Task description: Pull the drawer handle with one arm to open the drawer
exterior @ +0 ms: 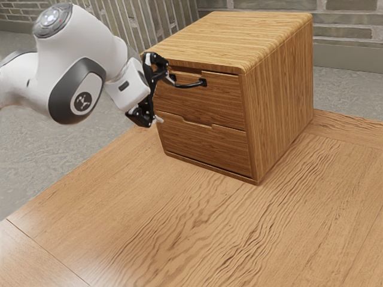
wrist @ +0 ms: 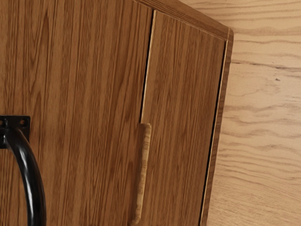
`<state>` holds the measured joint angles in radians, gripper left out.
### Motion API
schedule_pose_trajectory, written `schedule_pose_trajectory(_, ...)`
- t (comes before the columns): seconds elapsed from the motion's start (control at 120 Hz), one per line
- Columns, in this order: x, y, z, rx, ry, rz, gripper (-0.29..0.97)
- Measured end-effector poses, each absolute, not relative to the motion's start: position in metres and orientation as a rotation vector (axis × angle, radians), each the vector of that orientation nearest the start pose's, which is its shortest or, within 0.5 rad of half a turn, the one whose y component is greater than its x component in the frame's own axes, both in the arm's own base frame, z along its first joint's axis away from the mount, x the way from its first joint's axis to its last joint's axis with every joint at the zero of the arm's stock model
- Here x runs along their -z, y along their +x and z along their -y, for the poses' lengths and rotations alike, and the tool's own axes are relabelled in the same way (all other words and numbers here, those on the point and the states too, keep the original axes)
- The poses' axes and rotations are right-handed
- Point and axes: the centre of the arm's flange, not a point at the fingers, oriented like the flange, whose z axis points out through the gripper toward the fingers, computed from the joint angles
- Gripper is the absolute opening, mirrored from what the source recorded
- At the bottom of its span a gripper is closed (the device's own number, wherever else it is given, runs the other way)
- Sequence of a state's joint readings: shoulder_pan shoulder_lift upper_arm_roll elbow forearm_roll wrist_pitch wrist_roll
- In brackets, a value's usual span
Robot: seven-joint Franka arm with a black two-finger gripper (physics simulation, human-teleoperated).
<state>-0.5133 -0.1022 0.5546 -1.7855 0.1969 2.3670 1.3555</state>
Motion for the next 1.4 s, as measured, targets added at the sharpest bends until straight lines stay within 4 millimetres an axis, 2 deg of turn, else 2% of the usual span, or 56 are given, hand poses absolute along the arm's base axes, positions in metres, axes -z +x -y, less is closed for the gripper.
schedule_pose_trajectory(0.242, -0.639, 0.598, -0.047, 0.549, -1.992, -1.608, 0.68)
schedule_pose_trajectory(0.4, -0.649, 0.600, -0.055, 0.579, -2.001, -1.569, 0.68)
schedule_pose_trajectory(0.55, -0.648, 0.609, -0.064, 0.580, -2.026, -1.536, 0.68)
schedule_pose_trajectory(0.775, -0.643, 0.609, -0.070, 0.592, -2.060, -1.522, 0.68)
schedule_pose_trajectory(0.875, -0.643, 0.600, -0.067, 0.612, -2.072, -1.535, 0.68)
schedule_pose_trajectory(0.983, -0.645, 0.597, -0.056, 0.632, -2.059, -1.555, 0.68)
schedule_pose_trajectory(1.242, -0.646, 0.603, 0.006, 0.693, -1.956, -1.661, 0.68)
schedule_pose_trajectory(1.317, -0.647, 0.603, 0.012, 0.700, -1.944, -1.672, 0.68)
schedule_pose_trajectory(1.4, -0.647, 0.603, 0.008, 0.699, -1.945, -1.665, 0.68)
